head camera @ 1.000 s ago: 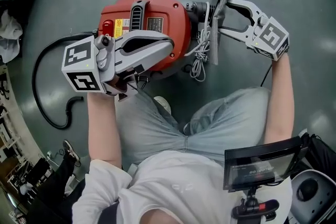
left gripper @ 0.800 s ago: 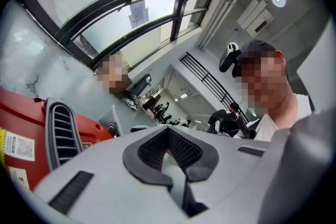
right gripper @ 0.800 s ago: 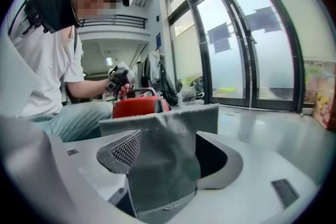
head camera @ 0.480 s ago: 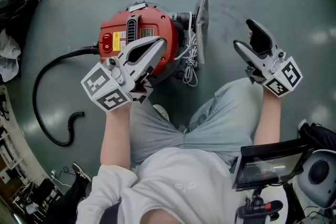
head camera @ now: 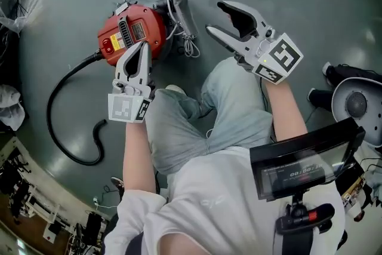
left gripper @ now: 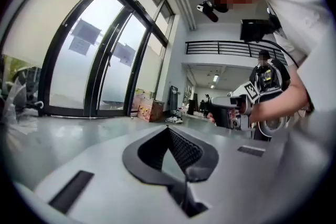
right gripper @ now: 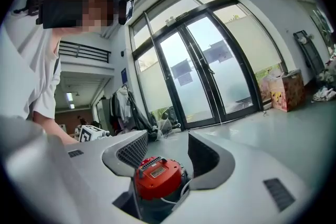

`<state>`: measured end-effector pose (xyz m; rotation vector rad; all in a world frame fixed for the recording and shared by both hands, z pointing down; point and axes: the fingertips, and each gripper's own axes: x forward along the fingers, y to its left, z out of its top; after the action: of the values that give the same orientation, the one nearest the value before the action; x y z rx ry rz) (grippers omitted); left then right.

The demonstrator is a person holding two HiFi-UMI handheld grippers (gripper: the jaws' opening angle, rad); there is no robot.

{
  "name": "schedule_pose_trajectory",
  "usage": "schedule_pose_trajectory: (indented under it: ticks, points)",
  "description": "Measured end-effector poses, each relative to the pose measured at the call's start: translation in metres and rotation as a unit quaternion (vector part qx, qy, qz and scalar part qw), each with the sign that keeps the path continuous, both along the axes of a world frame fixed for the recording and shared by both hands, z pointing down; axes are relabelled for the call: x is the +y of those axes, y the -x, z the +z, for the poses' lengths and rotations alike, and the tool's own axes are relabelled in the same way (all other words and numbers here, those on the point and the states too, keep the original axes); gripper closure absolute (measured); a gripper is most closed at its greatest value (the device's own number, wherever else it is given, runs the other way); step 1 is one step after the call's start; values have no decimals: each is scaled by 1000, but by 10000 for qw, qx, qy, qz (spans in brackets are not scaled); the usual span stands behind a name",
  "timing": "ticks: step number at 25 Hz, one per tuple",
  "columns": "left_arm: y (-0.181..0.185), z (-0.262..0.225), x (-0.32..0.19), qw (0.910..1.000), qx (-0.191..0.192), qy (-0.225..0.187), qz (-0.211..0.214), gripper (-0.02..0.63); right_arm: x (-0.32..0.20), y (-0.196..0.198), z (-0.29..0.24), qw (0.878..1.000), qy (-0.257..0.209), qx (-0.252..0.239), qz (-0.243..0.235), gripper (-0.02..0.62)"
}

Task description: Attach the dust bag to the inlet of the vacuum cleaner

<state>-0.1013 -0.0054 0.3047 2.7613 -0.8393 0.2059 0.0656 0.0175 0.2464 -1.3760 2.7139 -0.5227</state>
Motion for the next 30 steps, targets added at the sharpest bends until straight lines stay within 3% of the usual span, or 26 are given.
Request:
schedule_pose_trajectory:
  ticks: [2, 4, 8, 13, 17, 23, 30]
  points:
    - [18, -20, 6, 9998, -94, 10, -160, 600, 11, 3, -32, 9998, 161, 96, 67, 342]
    - [33, -56, 10, 9995, -1, 131, -304, 600, 18, 2, -70, 9994, 276, 54, 205, 431]
    - [48, -147, 30, 9988, 50, 399, -275, 600, 30, 1, -152, 9985, 366, -31, 409, 436]
    - [34, -287, 76, 9979, -56, 639, -55, 600, 59, -3, -276, 9980, 195, 66, 602, 436]
    - [14, -377, 89, 9986, -69, 502, -169, 600, 76, 0, -345, 9975, -3, 77, 701, 436]
    - [-3, -461, 100, 9974, 465, 478, -267, 600, 101, 3, -409, 9959, -266, -5, 865, 437]
    - [-16, -490, 92, 9974, 621, 336, -164, 600, 102, 5, -444, 9942, -613, 136, 868, 437]
